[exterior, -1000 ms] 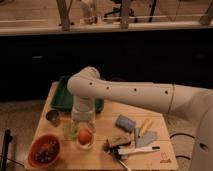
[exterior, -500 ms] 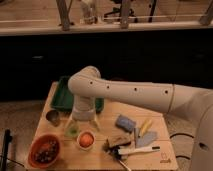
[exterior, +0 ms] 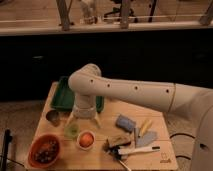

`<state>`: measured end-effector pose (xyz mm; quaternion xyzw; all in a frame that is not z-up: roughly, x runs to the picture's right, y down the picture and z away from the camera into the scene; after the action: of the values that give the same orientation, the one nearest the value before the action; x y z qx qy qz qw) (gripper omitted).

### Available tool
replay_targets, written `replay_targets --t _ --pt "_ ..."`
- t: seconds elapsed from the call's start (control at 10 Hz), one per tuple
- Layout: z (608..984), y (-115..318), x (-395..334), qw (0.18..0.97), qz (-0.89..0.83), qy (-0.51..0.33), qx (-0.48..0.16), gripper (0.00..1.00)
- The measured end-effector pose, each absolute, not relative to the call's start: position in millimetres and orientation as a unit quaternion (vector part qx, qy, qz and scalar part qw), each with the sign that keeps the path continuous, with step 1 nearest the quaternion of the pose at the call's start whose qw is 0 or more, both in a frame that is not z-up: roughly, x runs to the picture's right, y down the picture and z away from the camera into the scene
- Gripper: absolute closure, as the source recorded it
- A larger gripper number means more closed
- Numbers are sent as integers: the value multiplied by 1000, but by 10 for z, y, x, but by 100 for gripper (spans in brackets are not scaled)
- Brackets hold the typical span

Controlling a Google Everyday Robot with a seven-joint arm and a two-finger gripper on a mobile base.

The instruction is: Place apple in paper cup

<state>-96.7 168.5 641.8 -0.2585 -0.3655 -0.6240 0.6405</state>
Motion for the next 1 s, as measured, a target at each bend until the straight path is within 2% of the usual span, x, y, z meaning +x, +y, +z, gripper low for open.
replay_targets --t 1.0 --pt "6431 1613 -972 635 -632 -364 -255 20"
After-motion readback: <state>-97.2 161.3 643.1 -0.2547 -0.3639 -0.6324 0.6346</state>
